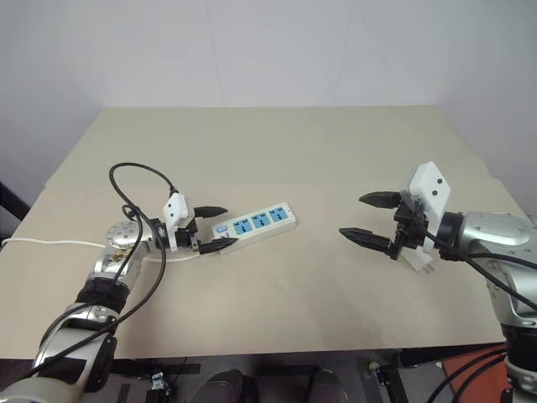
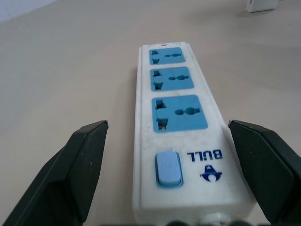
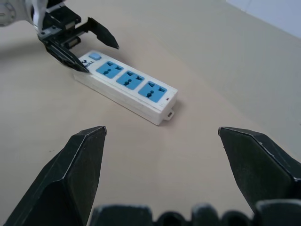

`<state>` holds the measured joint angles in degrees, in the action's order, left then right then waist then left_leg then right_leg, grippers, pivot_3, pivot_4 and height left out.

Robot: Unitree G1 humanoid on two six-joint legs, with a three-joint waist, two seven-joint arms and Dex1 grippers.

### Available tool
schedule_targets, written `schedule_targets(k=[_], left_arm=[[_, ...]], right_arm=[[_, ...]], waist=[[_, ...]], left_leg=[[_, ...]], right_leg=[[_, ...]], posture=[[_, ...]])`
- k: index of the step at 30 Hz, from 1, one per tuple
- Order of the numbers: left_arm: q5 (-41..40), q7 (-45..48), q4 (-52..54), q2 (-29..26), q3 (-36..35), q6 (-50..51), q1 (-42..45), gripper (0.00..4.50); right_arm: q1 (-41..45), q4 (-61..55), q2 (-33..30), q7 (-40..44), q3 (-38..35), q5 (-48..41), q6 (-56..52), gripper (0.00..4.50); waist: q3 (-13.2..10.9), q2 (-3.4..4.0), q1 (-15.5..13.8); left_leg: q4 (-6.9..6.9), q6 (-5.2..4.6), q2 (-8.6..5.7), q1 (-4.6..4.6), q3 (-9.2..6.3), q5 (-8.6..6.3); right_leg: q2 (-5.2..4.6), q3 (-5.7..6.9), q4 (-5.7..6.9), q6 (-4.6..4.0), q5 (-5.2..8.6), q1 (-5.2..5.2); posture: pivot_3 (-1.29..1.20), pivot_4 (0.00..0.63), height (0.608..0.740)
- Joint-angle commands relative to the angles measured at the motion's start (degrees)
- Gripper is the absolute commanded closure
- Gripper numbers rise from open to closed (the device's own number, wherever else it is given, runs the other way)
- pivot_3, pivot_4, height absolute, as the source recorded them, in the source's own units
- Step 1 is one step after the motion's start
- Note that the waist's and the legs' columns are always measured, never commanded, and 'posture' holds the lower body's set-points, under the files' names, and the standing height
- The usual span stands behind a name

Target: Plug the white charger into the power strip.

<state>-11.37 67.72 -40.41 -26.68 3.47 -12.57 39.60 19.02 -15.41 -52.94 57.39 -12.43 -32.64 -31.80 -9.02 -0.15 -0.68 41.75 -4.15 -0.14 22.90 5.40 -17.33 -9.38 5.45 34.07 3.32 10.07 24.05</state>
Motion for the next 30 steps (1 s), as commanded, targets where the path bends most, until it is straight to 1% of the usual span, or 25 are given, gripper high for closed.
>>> schedule_targets(k=[1, 7, 13, 18, 30], left_arm=[[2.2, 0.4, -3.3, 0.6, 1.1, -1.7, -0.2, 0.04], [0.9, 1.5, -3.1, 1.7, -0.5, -1.4, 0.3, 0.04], [1.6, 1.3, -4.2, 2.0, -0.9, -1.8, -0.1, 0.04], [1.0, 0.6, -3.1, 3.8, -1.6, -1.6, -2.3, 0.04], [0.6, -0.5, 2.5, 3.2, -2.4, -0.2, -7.7, 0.04]], right_arm=[[-0.5, -2.0, -1.0, 0.0, -3.3, -1.5, -0.4, 0.00], [-2.2, -3.3, -1.3, 0.0, -4.8, -2.2, -1.2, 0.00], [-1.3, -3.2, -1.3, -0.7, -4.9, -3.3, -1.9, 0.00], [-1.7, -3.6, -2.1, -0.7, -5.2, -3.7, -2.4, 0.00], [1.2, -2.9, -2.7, -0.6, -4.7, -3.9, -3.8, 0.00]], waist=[[0.0, 0.00, 0.0], [0.0, -0.03, 0.0], [0.0, -0.03, 0.0], [0.0, -0.04, -0.1], [0.0, -0.03, 0.0]], left_leg=[[0.00, -0.01, 0.00, -0.01, 0.00, 0.00], [0.01, -0.04, 0.00, 0.10, -0.02, -0.02], [0.02, -0.06, 0.02, 0.09, -0.04, -0.03], [0.03, -0.07, 0.00, 0.09, -0.07, -0.04], [0.02, -0.08, 0.04, 0.03, -0.08, -0.05]], right_leg=[[0.00, 0.00, 0.00, 0.00, 0.00, 0.00], [-0.03, 0.01, 0.00, 0.00, -0.01, 0.08], [-0.03, 0.00, 0.00, 0.01, -0.02, 0.08], [-0.06, 0.01, -0.01, 0.01, -0.02, 0.06], [-0.07, -0.02, -0.01, 0.00, -0.03, 0.04]], posture=[[0.00, 0.150, 0.740], [0.00, 0.150, 0.740], [0.00, 0.150, 0.740], [0.00, 0.150, 0.740], [0.00, 0.150, 0.740]])
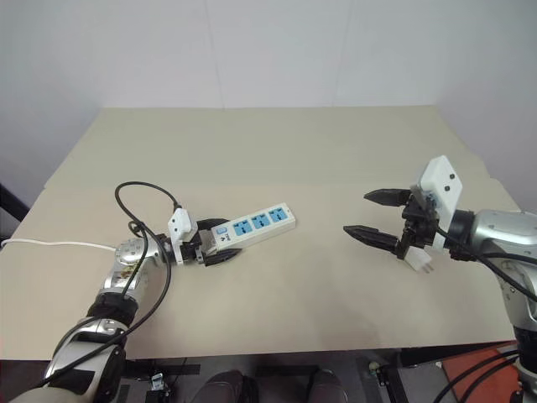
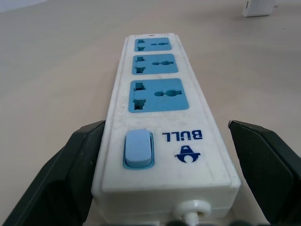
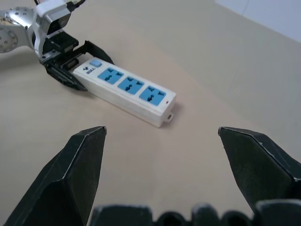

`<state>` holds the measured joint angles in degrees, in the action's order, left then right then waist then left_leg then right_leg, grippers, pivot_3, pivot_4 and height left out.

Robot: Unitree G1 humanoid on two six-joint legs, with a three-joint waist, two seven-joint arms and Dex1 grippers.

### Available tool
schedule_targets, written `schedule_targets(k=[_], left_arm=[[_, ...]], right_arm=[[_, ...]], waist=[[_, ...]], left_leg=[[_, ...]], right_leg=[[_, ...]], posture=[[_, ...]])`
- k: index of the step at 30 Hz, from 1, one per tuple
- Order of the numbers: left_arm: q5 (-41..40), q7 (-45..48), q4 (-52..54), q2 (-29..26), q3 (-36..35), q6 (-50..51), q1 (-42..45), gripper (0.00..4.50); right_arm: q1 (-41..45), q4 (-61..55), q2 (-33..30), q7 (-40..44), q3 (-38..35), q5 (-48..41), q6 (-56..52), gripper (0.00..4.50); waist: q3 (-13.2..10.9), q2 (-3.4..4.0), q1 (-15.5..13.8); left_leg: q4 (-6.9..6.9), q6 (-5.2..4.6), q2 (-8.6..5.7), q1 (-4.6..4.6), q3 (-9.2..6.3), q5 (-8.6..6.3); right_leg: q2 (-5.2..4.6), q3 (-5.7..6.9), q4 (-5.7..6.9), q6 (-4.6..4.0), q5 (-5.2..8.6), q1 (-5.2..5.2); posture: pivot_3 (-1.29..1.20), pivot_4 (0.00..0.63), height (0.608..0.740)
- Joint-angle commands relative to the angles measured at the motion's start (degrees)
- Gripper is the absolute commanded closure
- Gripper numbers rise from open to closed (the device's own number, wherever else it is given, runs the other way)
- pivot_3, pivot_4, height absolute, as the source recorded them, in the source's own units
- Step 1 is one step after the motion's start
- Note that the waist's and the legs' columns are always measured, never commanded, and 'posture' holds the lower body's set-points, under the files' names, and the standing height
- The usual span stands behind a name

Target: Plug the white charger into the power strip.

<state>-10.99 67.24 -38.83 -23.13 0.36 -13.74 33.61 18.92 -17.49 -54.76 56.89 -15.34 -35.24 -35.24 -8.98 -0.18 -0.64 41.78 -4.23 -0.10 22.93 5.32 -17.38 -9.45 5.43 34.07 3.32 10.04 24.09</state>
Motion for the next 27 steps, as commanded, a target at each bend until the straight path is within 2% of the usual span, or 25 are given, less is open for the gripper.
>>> schedule_targets(k=[1, 17, 22, 27], left_arm=[[0.2, -0.3, 1.4, -0.4, 0.7, 1.2, -2.0, 0.04], [0.6, 0.6, -0.3, -1.7, 0.9, 1.7, -1.8, 0.04], [0.2, 1.2, 0.2, -1.4, 0.9, 1.8, -2.4, 1.20], [0.0, 1.4, 0.5, -1.4, 0.8, 1.6, -2.7, 1.23]], right_arm=[[1.5, -0.8, -0.9, -0.1, -1.7, -1.3, -0.5, 0.00], [1.9, -1.4, -1.3, -0.7, -2.5, -2.6, -2.5, 0.00], [2.3, -1.2, -1.5, -1.1, -2.8, -3.4, -3.2, 0.00], [2.9, -0.9, -1.7, -0.9, -2.9, -3.8, -3.8, 0.00]], waist=[[0.0, 0.00, 0.0], [0.0, 0.01, 0.0], [0.0, 0.01, 0.0], [0.0, 0.01, 0.0]], left_leg=[[0.00, 0.00, 0.00, 0.00, 0.00, 0.00], [0.00, 0.00, 0.01, -0.01, 0.01, 0.00], [0.00, 0.00, 0.00, -0.01, 0.01, 0.00], [0.00, 0.00, 0.01, -0.01, 0.01, 0.00]], right_leg=[[0.00, 0.00, 0.00, 0.00, 0.00, 0.00], [0.00, 0.00, 0.00, -0.01, -0.01, 0.00], [0.00, 0.00, 0.00, -0.02, -0.01, 0.00], [0.00, 0.00, 0.00, -0.01, -0.01, 0.00]], posture=[[0.00, 0.150, 0.740], [0.00, 0.150, 0.740], [0.00, 0.150, 0.740], [0.00, 0.150, 0.740]])
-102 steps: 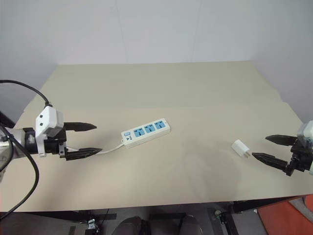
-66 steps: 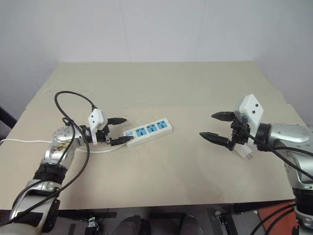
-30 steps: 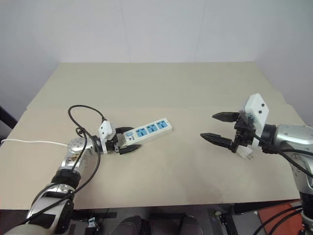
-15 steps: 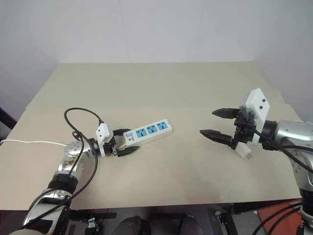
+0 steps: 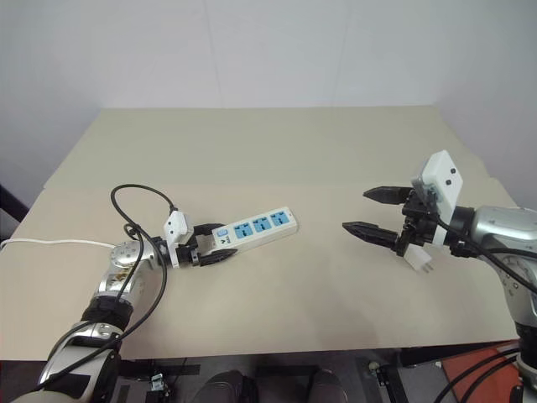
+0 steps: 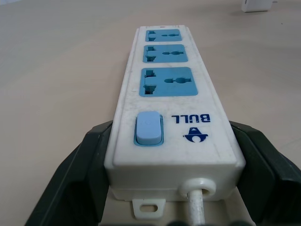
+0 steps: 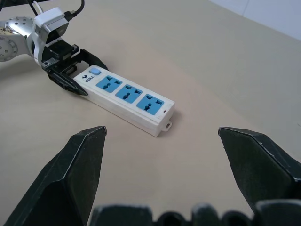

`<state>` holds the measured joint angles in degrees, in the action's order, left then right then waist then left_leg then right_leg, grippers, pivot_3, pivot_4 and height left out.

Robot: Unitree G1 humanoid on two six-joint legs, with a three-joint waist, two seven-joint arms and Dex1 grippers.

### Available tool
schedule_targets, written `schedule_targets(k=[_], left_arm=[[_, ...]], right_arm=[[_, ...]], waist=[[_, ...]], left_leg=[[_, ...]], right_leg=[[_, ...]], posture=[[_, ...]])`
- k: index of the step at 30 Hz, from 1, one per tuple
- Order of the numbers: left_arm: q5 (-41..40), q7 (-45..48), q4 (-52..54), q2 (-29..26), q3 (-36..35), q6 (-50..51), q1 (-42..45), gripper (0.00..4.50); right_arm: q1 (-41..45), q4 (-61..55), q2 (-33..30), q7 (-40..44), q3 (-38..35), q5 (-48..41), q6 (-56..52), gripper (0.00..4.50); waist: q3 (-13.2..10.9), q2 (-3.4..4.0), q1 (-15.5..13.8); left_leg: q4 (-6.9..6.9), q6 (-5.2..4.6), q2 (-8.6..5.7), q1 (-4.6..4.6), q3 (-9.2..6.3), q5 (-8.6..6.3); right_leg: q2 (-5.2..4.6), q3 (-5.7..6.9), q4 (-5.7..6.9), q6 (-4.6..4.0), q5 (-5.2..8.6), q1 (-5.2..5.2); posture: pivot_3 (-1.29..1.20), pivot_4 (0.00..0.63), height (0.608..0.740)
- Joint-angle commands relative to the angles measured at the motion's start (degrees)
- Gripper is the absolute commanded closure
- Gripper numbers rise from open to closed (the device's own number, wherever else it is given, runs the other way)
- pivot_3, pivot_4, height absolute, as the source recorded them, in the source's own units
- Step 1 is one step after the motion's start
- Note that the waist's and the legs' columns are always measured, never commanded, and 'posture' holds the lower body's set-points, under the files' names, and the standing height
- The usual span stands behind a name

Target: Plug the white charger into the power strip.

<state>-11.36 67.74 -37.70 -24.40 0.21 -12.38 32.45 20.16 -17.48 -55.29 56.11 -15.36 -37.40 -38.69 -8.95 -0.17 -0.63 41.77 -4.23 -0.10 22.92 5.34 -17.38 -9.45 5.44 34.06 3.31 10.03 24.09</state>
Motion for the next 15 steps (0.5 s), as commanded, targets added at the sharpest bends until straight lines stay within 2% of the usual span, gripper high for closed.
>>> schedule_targets(k=[1, 5, 15], left_arm=[[0.3, 0.9, -0.6, -0.1, 0.9, 0.2, -1.6, 1.23], [-0.6, 1.3, 0.6, 0.3, 0.8, 1.1, -1.6, 1.23], [-2.7, 9.3, 11.0, 0.2, 5.1, 6.5, -2.7, 1.23]], right_arm=[[1.9, -0.8, -1.2, -0.1, -2.8, -1.7, -0.5, 0.00], [2.3, -0.6, -1.0, -0.3, -2.8, -1.6, -0.9, 0.00], [-0.4, -0.1, -2.6, 0.2, -5.6, -0.7, -0.8, 0.00]], waist=[[0.0, 0.00, 0.0], [0.0, 0.00, 0.0], [0.0, -0.01, -0.3]], left_leg=[[0.00, 0.00, 0.00, 0.00, 0.00, 0.00], [0.00, 0.00, 0.00, 0.00, 0.00, 0.00], [0.01, -0.01, -0.02, 0.13, -0.03, 0.00]], right_leg=[[0.00, 0.00, 0.00, 0.00, 0.00, 0.00], [0.00, 0.00, 0.00, 0.00, 0.00, 0.00], [-0.02, 0.05, -0.02, 0.01, 0.00, 0.04]], posture=[[0.00, 0.150, 0.740], [0.00, 0.150, 0.740], [0.00, 0.150, 0.740]])
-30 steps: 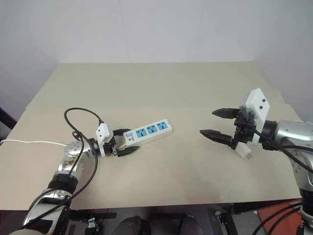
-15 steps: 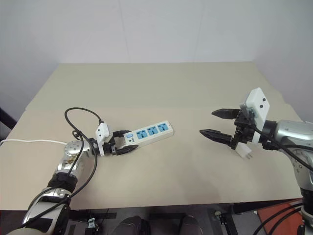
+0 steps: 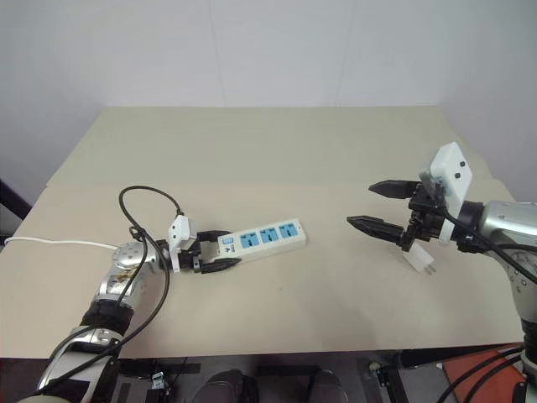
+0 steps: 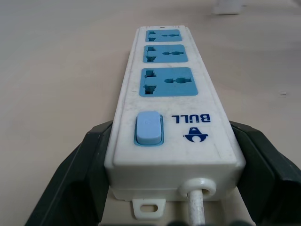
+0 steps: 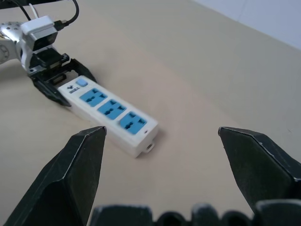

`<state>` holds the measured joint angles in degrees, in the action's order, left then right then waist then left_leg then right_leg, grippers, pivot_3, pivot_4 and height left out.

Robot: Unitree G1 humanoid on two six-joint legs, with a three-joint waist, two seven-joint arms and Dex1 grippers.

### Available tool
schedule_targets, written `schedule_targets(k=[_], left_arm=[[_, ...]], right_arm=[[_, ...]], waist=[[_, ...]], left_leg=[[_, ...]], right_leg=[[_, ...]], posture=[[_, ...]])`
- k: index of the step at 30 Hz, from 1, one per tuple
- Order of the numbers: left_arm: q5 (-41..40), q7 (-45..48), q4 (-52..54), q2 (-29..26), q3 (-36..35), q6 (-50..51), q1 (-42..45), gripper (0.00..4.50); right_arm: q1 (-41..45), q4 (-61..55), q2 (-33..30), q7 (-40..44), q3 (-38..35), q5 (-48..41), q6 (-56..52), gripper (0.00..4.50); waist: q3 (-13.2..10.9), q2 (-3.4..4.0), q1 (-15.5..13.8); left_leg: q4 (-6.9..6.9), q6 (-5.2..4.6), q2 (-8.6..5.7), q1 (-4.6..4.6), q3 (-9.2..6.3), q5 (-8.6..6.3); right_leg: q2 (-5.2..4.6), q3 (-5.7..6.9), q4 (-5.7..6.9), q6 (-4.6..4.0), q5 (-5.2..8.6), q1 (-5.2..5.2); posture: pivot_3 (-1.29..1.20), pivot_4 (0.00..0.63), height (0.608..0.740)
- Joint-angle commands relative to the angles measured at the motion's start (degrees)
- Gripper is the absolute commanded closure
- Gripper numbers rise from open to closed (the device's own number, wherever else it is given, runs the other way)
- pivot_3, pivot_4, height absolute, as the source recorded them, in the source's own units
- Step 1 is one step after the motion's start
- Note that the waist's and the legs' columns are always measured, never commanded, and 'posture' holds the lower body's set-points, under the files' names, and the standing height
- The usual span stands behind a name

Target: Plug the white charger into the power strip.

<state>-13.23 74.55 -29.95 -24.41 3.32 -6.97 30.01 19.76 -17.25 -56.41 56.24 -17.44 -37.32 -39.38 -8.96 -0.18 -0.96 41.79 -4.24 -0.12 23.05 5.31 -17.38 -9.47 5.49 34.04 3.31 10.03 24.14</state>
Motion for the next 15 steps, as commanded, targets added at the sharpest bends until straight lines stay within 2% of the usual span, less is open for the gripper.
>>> schedule_targets(k=[1, 6, 15], left_arm=[[-0.8, 3.0, 3.8, 0.1, 2.4, 1.3, -0.3, 1.23], [0.2, 5.4, 4.1, 0.6, 5.2, 0.5, -0.1, 1.23], [3.3, 6.6, -3.8, 2.5, 7.8, -6.6, 3.8, 1.23]], right_arm=[[-0.2, -0.3, -1.7, -0.1, -3.8, -1.0, -0.6, 0.00], [-0.1, 0.2, -4.3, -0.9, -5.4, -1.4, -4.2, 0.00], [-1.6, 2.5, -11.8, -2.2, -4.5, 2.4, -10.2, 0.00]], waist=[[0.0, 0.00, 0.1], [0.0, 0.00, 0.0], [0.0, -0.01, -0.4]], left_leg=[[0.00, 0.00, 0.00, 0.00, 0.00, 0.00], [0.00, 0.00, 0.00, 0.01, 0.00, 0.00], [0.04, -0.09, -0.01, 0.03, -0.03, -0.05]], right_leg=[[0.00, -0.01, 0.01, 0.00, 0.00, 0.01], [0.00, -0.01, 0.00, 0.00, 0.00, 0.01], [-0.05, 0.01, -0.02, 0.00, 0.00, 0.00]], posture=[[0.00, 0.150, 0.740], [0.00, 0.150, 0.740], [0.00, 0.150, 0.740]])
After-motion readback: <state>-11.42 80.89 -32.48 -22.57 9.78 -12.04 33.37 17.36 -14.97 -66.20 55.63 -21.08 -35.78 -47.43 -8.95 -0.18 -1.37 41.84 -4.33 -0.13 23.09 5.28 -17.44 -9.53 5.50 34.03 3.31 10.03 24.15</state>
